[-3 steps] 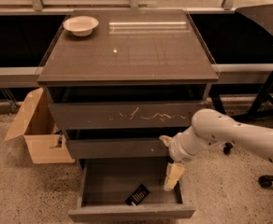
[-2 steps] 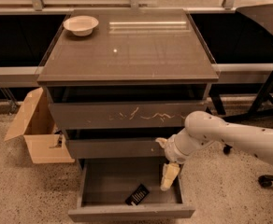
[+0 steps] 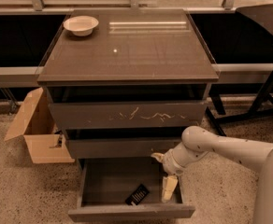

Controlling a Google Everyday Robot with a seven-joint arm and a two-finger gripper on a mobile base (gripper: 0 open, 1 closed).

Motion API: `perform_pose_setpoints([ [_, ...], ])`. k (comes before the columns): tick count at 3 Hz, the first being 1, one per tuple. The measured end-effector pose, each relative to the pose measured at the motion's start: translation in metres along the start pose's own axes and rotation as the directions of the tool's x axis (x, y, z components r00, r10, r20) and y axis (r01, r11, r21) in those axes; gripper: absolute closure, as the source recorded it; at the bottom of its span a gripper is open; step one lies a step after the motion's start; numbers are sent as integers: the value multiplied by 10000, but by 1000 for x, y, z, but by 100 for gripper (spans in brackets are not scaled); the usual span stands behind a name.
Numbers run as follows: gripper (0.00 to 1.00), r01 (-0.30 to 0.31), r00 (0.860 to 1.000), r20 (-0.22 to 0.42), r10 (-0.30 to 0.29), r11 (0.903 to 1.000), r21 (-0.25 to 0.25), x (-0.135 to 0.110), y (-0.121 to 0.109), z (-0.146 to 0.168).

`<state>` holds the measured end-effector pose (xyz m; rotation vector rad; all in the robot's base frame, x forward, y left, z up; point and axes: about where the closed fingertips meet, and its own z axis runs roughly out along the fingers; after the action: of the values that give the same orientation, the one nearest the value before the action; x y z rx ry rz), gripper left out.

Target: Pick rxbar chocolate from bottom drawer and place on counter

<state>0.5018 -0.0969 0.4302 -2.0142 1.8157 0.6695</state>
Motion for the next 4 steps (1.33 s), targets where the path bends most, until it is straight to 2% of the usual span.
perform_pose_setpoints([
  [1,0,0,10000,0,0,10000,0,0,0,0],
  [2,0,172,9993,-320,-179,9996,-218,9,-3,24],
  [4,0,914,9919,-808,-981,9923,-833,47,-10,88],
])
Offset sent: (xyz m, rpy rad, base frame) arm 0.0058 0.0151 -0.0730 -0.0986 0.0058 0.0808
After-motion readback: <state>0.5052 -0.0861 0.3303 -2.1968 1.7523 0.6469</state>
